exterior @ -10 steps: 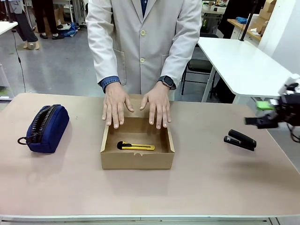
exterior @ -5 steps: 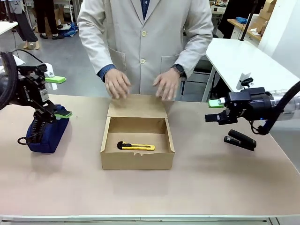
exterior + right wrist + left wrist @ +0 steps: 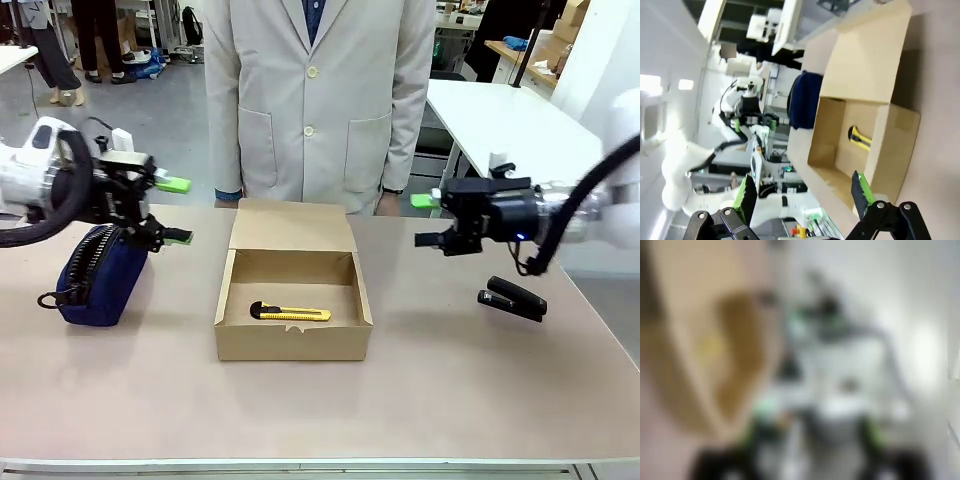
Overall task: Pack the item into the box.
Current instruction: Close the Mailer Box.
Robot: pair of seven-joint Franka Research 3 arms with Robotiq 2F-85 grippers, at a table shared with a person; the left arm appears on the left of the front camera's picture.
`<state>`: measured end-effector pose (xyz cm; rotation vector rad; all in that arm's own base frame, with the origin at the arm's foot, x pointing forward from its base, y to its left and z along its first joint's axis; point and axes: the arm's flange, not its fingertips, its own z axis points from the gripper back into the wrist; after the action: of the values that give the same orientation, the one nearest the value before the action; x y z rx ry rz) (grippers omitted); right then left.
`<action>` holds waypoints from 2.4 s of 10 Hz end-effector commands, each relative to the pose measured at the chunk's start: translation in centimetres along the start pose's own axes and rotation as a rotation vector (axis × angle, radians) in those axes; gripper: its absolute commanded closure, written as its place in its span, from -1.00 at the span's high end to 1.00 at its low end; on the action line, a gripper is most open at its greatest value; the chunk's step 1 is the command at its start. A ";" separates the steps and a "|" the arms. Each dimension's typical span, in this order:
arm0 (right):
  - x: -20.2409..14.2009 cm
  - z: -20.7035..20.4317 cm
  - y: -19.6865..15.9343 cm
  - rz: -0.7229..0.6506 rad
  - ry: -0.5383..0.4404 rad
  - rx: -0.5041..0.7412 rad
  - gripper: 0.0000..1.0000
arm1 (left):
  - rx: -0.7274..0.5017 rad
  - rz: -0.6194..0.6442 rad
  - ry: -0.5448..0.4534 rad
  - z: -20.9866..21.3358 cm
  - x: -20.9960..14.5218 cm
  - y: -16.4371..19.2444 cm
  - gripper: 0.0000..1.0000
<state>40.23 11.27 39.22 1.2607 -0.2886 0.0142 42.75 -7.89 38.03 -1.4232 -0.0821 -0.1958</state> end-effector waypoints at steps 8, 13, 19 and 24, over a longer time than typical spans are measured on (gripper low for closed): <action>7.1 -11.0 -4.6 -0.077 -0.016 -0.417 1.00 | 0.255 0.021 -0.096 -2.2 3.1 3.5 1.00; 10.7 -12.5 -7.5 -0.153 0.106 -0.326 1.00 | 0.219 0.029 -0.118 -4.1 6.9 7.9 1.00; 12.2 -14.0 -9.0 -0.236 0.165 -0.145 1.00 | 0.176 -0.001 -0.103 -6.8 9.4 11.1 1.00; 12.1 -14.1 -9.6 -0.274 0.226 -0.133 0.60 | 0.107 -0.023 -0.103 -7.5 9.7 11.7 0.61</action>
<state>55.72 19.61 28.75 1.1517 0.0534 -0.0809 53.74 -14.28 27.33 -1.2828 -0.1492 -0.1215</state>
